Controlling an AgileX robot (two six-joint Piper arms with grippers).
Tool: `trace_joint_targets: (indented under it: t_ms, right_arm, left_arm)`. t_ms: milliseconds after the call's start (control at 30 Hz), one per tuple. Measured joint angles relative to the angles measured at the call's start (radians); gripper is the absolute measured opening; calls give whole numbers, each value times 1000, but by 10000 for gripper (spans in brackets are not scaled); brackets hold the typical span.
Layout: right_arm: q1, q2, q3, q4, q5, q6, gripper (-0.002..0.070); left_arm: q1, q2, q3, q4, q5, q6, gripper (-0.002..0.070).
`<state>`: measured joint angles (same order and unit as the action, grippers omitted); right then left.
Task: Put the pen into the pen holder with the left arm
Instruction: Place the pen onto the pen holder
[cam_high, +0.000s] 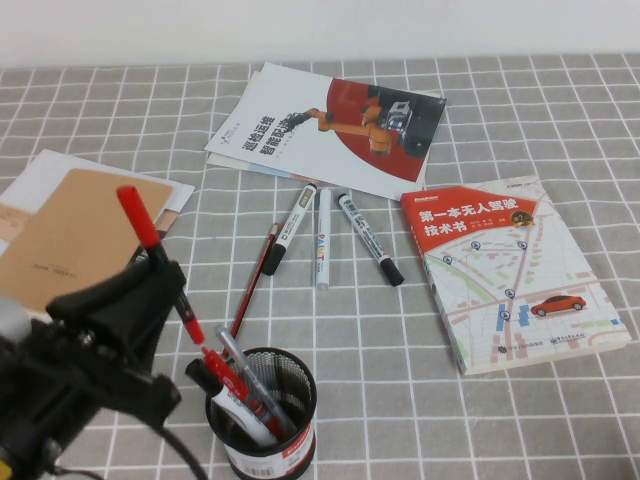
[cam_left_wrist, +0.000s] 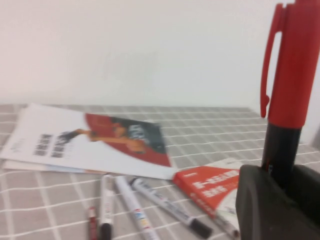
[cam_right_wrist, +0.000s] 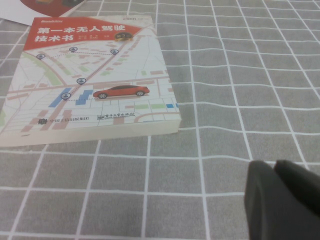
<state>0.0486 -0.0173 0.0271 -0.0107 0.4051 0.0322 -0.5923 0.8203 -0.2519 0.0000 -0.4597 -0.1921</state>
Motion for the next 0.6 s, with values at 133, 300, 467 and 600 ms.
trace_joint_targets:
  t_ms: [133,300,467,600]
  right_arm:
    - [0,0,0,0,0,0,-15]
    - [0,0,0,0,0,0,-15]
    - [0,0,0,0,0,0,-15]
    - [0,0,0,0,0,0,-15]
  left_arm:
    - [-8,0,37,99,-54,-65,59]
    - [-8,2,45,373,-145,-229,59]
    - [-8,35,48,464,-197,-329,59]
    - [-8,116,56,469,-226,-337,59]
